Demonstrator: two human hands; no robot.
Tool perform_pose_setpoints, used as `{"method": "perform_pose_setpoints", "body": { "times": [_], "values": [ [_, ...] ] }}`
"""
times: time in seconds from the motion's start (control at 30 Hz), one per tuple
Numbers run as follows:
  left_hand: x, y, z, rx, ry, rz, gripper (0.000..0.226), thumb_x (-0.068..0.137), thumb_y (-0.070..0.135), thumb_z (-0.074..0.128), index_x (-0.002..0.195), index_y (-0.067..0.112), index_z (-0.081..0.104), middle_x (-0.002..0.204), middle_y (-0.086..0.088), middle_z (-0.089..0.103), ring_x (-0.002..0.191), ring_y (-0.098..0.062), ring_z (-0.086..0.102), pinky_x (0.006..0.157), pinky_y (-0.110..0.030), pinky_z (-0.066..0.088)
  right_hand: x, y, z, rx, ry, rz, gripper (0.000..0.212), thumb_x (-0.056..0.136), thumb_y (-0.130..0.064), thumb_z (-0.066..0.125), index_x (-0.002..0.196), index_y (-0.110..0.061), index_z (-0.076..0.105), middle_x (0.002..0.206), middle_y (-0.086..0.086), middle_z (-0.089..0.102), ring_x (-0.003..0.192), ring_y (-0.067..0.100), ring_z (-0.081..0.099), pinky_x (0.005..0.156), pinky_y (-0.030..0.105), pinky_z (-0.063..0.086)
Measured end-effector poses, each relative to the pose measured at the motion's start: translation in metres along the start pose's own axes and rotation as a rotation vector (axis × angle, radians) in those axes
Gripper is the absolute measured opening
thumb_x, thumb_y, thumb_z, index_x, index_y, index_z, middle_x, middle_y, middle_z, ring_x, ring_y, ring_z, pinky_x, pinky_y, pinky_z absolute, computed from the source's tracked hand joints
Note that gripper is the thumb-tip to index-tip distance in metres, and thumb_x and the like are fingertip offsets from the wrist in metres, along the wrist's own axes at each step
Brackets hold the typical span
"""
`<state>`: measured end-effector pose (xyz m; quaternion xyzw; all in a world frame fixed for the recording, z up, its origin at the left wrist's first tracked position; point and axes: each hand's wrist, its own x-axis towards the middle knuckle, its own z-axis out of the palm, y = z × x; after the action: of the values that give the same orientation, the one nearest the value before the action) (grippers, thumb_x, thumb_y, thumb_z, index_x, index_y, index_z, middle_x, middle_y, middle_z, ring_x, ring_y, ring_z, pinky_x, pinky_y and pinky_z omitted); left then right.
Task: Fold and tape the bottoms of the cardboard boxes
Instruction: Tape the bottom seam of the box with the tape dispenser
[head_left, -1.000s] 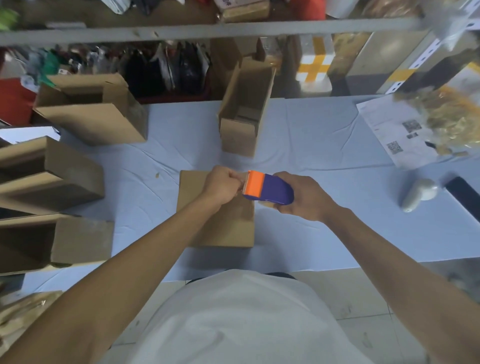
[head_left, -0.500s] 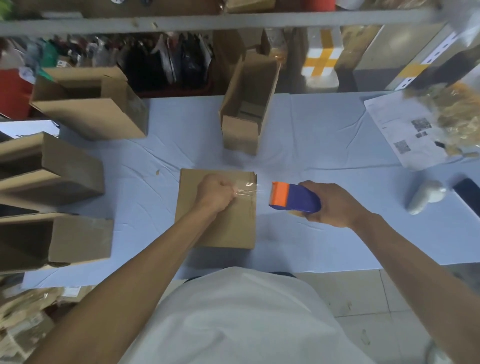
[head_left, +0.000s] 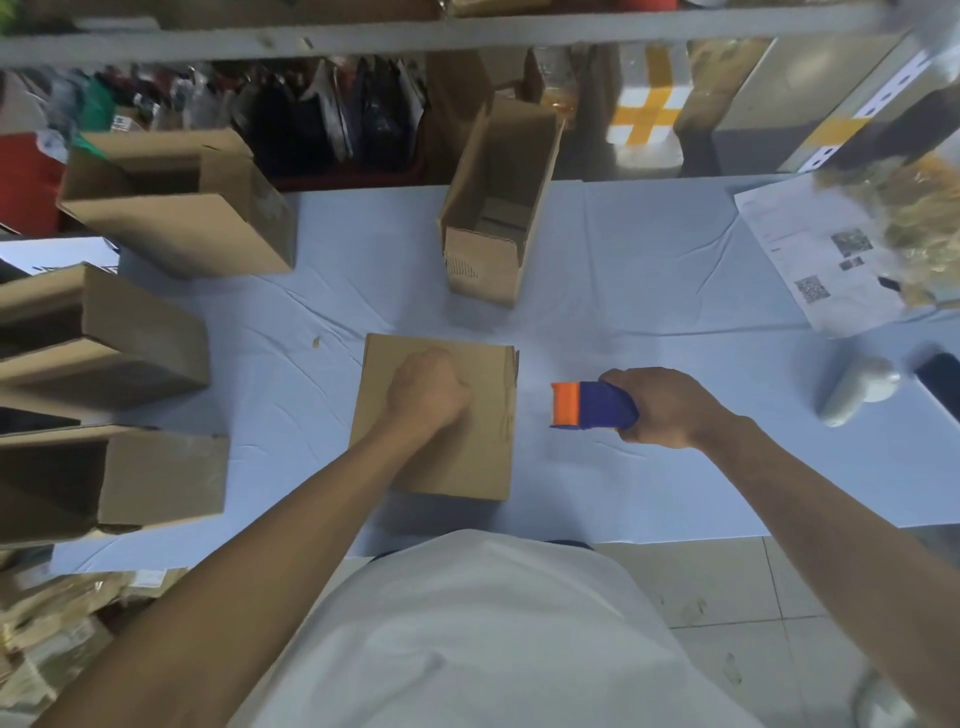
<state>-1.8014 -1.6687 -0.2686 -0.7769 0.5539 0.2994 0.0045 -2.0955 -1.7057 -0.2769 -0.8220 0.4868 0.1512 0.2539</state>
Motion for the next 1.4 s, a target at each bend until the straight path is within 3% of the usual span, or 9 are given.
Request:
{"method": "perform_pose_setpoints", "body": {
  "times": [0.17, 0.43, 0.6, 0.73, 0.87, 0.97, 1.1, 1.2, 1.4],
  "values": [
    [-0.005, 0.017, 0.005, 0.112, 0.021, 0.091, 0.029, 0.089, 0.045, 0.055, 0.084, 0.016, 0.053, 0.090, -0.002, 0.062, 0.080, -0.026, 0.056, 0.064, -0.031, 0.041, -0.008, -0.002, -0.002, 0.055, 0.021, 0.036, 0.045, 0.068, -0.024, 0.073, 0.110, -0.029, 0.056, 0.086, -0.012, 0.061, 0.074, 0.015, 0.054, 0.054, 0.017, 0.031],
    [-0.006, 0.023, 0.010, -0.148, -0.025, 0.145, 0.023, 0.095, 0.035, 0.049, 0.096, 0.013, 0.056, 0.100, -0.001, 0.065, 0.097, -0.025, 0.060, 0.085, -0.038, 0.049, -0.030, -0.025, -0.059, 0.149, 0.208, -0.028, 0.046, 0.066, -0.028, 0.079, 0.107, -0.033, 0.059, 0.079, -0.018, 0.060, 0.072, 0.015, 0.057, 0.057, 0.017, 0.038],
    [-0.009, 0.030, -0.004, -0.821, -0.420, 0.319, 0.028, 0.097, 0.011, 0.055, 0.125, 0.015, 0.060, 0.127, -0.002, 0.064, 0.117, -0.014, 0.060, 0.103, -0.033, 0.046, -0.036, -0.049, -0.076, 0.301, 0.224, -0.146, 0.051, 0.069, -0.045, 0.084, 0.112, -0.032, 0.059, 0.090, -0.017, 0.067, 0.079, 0.007, 0.063, 0.065, 0.010, 0.046],
    [-0.013, 0.024, -0.015, -0.845, -0.497, 0.299, 0.021, 0.096, 0.009, 0.060, 0.114, 0.000, 0.064, 0.108, -0.009, 0.070, 0.100, -0.018, 0.067, 0.090, -0.032, 0.055, -0.038, -0.057, -0.073, 0.339, 0.223, -0.192, 0.057, 0.069, -0.048, 0.083, 0.116, -0.031, 0.057, 0.098, -0.017, 0.067, 0.086, 0.007, 0.065, 0.069, 0.012, 0.051],
    [-0.014, 0.014, -0.022, -0.901, -0.460, 0.215, 0.004, 0.092, 0.010, 0.066, 0.094, 0.012, 0.069, 0.084, 0.004, 0.065, 0.078, -0.011, 0.061, 0.079, -0.029, 0.054, -0.041, -0.053, -0.067, 0.278, 0.224, -0.177, 0.051, 0.069, -0.042, 0.084, 0.113, -0.030, 0.059, 0.092, -0.016, 0.066, 0.079, 0.006, 0.062, 0.064, 0.006, 0.043],
    [-0.011, 0.009, -0.025, -0.864, -0.409, 0.100, 0.009, 0.084, 0.003, 0.074, 0.088, 0.010, 0.069, 0.080, -0.004, 0.065, 0.071, -0.018, 0.061, 0.079, -0.033, 0.056, -0.039, -0.049, -0.056, 0.250, 0.221, -0.164, 0.047, 0.071, -0.043, 0.082, 0.111, -0.031, 0.060, 0.091, -0.014, 0.067, 0.078, 0.010, 0.062, 0.067, 0.014, 0.046],
    [-0.012, 0.002, -0.024, -0.867, -0.306, -0.023, 0.015, 0.081, -0.002, 0.075, 0.094, 0.000, 0.068, 0.086, -0.014, 0.068, 0.075, -0.022, 0.069, 0.070, -0.030, 0.062, -0.034, -0.043, -0.040, 0.227, 0.204, -0.114, 0.049, 0.071, -0.045, 0.081, 0.113, -0.032, 0.059, 0.093, -0.015, 0.068, 0.080, 0.013, 0.062, 0.070, 0.024, 0.049],
    [-0.012, -0.001, -0.021, -0.800, -0.221, -0.047, 0.019, 0.078, -0.003, 0.077, 0.095, 0.000, 0.069, 0.080, -0.012, 0.071, 0.061, -0.013, 0.068, 0.057, -0.020, 0.055, -0.028, -0.041, -0.030, 0.199, 0.190, -0.095, 0.048, 0.071, -0.046, 0.080, 0.112, -0.034, 0.059, 0.092, -0.015, 0.068, 0.079, 0.014, 0.061, 0.067, 0.024, 0.046],
    [-0.012, -0.003, -0.013, -0.743, -0.094, -0.098, 0.025, 0.069, 0.002, 0.086, 0.085, 0.008, 0.068, 0.078, -0.014, 0.073, 0.069, -0.025, 0.074, 0.073, -0.032, 0.060, -0.023, -0.037, -0.018, 0.177, 0.196, -0.056, 0.045, 0.071, -0.050, 0.077, 0.110, -0.037, 0.057, 0.088, -0.018, 0.066, 0.076, 0.013, 0.060, 0.064, 0.022, 0.044]
  ]
}}
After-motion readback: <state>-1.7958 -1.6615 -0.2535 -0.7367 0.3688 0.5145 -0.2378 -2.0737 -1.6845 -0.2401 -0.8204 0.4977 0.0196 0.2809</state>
